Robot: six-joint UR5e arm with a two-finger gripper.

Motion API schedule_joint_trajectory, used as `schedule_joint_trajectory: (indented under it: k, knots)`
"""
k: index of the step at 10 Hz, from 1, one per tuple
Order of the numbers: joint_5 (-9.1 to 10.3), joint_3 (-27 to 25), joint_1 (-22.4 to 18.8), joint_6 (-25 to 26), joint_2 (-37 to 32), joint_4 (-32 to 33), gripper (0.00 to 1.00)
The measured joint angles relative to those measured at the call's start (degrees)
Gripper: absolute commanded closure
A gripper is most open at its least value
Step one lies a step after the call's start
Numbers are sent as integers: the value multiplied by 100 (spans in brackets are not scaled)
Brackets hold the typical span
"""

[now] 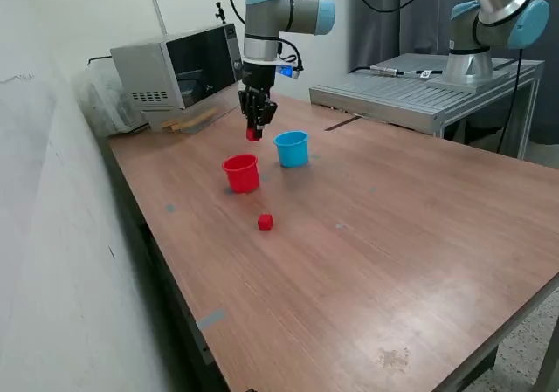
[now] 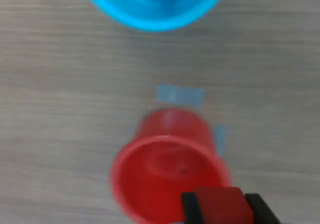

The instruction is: Place red objects in the red bin, and blue objects in the blue bin.

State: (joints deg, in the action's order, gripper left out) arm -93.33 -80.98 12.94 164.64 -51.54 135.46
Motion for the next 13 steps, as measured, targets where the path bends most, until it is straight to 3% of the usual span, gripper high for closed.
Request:
schedule_joint_trajectory:
  k: [3, 9, 10, 11, 13]
  knots:
    - [-15, 290, 148, 65, 234, -30, 100]
    - [-19, 779, 36, 126, 680, -44, 100]
    - [-19, 829, 15, 131, 739, -46, 0]
    - [-46, 858, 1, 157, 774, -56, 0]
    - [-283, 892, -17, 316, 819, -78, 0]
